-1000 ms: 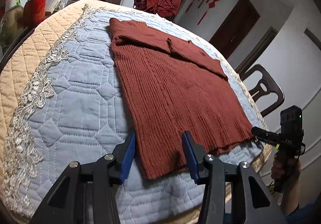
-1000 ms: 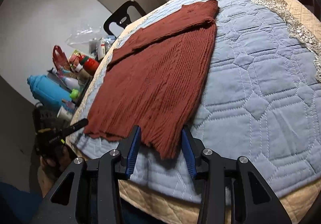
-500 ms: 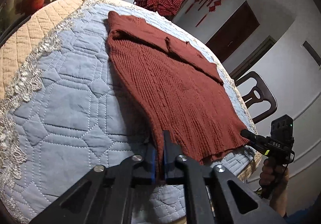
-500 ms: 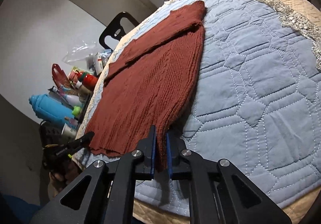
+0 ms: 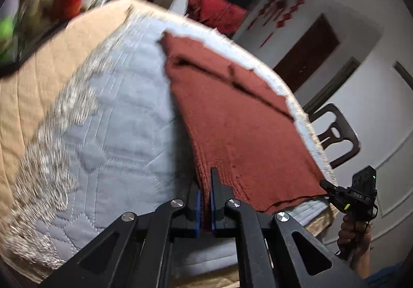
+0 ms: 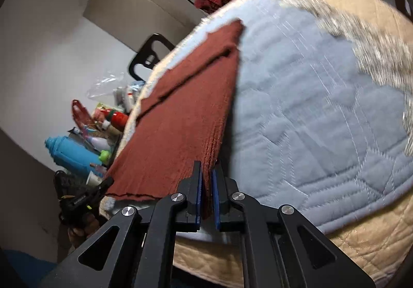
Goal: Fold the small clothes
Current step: 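Grasp the hem with both grippers and lift it toward the collar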
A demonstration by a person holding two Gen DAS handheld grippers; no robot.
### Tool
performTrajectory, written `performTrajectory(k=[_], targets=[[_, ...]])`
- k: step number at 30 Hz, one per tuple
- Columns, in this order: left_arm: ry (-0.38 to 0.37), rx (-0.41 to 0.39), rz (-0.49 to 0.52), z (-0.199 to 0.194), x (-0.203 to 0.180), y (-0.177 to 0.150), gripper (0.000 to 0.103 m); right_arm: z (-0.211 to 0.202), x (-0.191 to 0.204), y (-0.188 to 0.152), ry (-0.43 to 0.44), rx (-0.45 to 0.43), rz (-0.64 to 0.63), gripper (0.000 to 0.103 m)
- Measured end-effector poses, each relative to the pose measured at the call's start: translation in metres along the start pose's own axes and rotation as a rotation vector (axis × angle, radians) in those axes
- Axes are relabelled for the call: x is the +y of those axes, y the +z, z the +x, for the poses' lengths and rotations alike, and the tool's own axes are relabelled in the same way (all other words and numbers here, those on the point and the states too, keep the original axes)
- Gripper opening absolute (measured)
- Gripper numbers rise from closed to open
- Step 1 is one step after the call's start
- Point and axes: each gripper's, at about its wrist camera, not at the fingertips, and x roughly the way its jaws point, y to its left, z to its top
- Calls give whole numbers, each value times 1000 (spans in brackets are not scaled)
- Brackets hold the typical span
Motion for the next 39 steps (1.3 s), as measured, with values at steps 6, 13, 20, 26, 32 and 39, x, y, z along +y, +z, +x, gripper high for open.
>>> performTrajectory(k=[6, 13, 20, 26, 32, 39], targets=[[-35, -21, -3, -9, 3, 0, 6, -7, 9, 4, 13, 1, -43, 6], [-98, -82, -11, -22, 0, 17, 6, -12, 24, 12, 69, -21, -88, 6], [-134, -179, 14, -26, -16, 57, 6, -15, 42, 41, 135, -91, -125, 6], [-128, -210, 35, -21, -24, 99, 6, -11, 57, 80, 155, -137, -157, 6], [-117, -235, 77, -11, -36, 141, 6, -2, 75, 122, 152, -155, -207, 6], [-84, -182, 52, 29, -28, 182, 6, 28, 68, 172, 144, -139, -148, 6]])
